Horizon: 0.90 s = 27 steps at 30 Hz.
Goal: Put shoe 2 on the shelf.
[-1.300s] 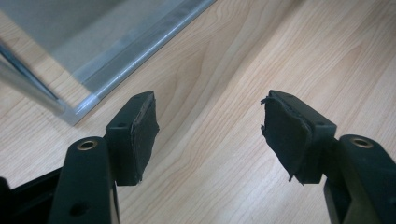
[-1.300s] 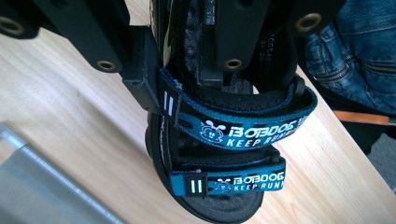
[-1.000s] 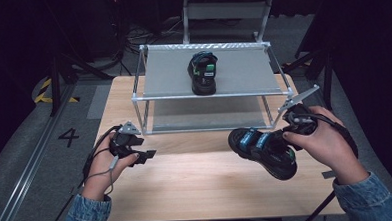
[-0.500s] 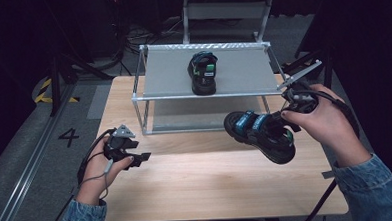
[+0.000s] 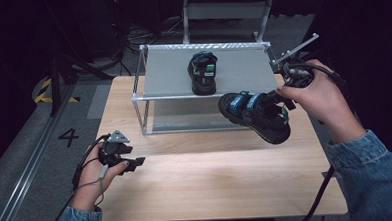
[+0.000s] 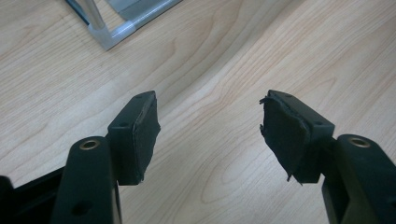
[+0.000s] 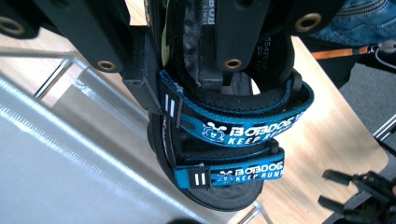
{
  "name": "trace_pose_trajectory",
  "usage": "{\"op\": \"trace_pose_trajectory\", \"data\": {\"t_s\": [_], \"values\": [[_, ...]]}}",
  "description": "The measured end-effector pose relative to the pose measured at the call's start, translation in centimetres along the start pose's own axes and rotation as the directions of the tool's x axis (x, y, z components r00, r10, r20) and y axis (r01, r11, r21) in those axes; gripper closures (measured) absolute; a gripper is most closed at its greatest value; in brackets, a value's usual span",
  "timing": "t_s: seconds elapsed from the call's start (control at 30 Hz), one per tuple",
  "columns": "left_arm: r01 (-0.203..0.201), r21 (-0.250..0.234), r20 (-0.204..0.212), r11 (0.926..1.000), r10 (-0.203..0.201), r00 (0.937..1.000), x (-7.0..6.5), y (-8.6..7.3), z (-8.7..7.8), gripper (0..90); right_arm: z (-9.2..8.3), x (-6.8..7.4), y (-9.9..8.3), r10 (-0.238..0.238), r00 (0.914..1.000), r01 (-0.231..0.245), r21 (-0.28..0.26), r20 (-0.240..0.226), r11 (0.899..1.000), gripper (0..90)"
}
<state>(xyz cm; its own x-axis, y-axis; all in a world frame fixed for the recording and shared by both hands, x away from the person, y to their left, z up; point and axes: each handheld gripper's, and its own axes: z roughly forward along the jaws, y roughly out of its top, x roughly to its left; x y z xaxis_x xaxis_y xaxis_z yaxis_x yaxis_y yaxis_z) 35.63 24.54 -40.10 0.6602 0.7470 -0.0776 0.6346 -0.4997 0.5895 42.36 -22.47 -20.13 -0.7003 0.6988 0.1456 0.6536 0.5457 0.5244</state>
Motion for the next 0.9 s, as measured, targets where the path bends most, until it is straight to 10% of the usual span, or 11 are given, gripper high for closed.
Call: {"op": "trace_pose_trajectory", "data": {"t_s": [0.9], "values": [[0.04, 0.016, -0.026, 0.9991, -0.039, 0.9989, 0.8, -2.5, -0.7, 36.2, 1.9, -6.7, 7.6, 0.19, 0.9776, -0.187, -0.047, 0.089, 0.981, 72.4]]}}
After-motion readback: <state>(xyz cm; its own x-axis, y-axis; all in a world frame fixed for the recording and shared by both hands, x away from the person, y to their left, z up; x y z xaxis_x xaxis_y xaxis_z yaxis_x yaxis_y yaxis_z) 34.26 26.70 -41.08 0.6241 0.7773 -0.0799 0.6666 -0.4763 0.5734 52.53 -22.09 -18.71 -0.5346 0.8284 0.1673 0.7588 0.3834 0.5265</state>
